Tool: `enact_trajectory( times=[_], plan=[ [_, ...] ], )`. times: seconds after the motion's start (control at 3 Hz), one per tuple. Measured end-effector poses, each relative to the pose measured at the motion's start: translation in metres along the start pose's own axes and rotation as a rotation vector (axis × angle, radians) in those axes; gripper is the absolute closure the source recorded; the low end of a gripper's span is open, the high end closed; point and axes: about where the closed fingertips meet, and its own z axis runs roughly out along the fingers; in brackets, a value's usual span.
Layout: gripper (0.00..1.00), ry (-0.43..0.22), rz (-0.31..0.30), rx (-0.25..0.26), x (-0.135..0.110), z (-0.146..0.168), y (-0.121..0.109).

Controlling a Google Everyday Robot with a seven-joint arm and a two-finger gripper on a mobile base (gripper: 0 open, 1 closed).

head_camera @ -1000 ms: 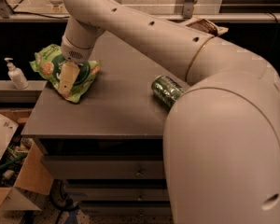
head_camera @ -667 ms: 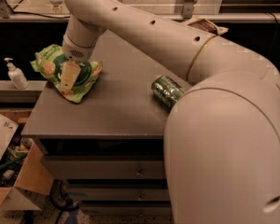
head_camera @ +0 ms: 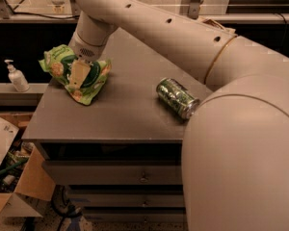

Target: Move green rice chip bag near green can

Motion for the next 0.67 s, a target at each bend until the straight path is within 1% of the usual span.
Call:
enact_trajectory(
  times=[0.33,0.67],
  plan=[
    [1.00,0.006,0.005,0.026,0.006,-0.016,-0.006],
    [1.00,0.004,0.007,0.071,0.010,-0.041,-0.017]
  ],
)
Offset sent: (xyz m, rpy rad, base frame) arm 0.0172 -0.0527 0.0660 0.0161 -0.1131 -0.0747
